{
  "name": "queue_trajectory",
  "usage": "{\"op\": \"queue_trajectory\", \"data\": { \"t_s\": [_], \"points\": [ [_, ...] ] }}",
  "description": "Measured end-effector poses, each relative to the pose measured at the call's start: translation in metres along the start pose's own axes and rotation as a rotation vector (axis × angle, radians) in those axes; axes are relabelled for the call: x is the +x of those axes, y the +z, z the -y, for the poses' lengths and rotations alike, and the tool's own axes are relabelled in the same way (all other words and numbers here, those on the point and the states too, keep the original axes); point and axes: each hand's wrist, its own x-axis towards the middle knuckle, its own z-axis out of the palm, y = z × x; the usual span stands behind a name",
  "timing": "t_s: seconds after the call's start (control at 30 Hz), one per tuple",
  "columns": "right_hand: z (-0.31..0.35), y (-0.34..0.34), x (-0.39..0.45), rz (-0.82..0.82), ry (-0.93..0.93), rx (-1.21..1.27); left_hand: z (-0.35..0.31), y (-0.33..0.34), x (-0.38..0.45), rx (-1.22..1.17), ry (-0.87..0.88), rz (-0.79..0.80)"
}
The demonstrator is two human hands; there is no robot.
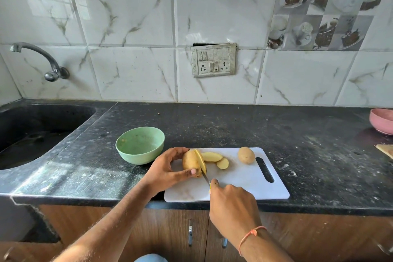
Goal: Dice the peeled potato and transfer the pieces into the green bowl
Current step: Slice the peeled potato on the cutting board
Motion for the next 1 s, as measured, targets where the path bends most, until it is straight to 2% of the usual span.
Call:
{"op": "queue_trajectory", "data": {
  "t_s": [0.3, 0.57, 0.73, 1.0],
  "points": [
    [-0.005, 0.002, 0.006, -0.049, -0.001, 0.066, 0.001, 0.004, 0.000, 0.059, 0.014, -0.004],
    [-0.011, -0.006, -0.004, -0.088, -0.002, 0.126, -0.002, 0.016, 0.001, 0.253, 0.074, -0.052],
    [-0.016, -0.014, -0.005, -0.140, 0.037, 0.152, -0.001, 0.012, -0.001, 0.249, 0.105, -0.032],
    [-0.009, -0.009, 0.009, -0.070, 0.015, 0.164, -0.001, 0.007, -0.003, 0.148, 0.066, -0.005]
  ]
}}
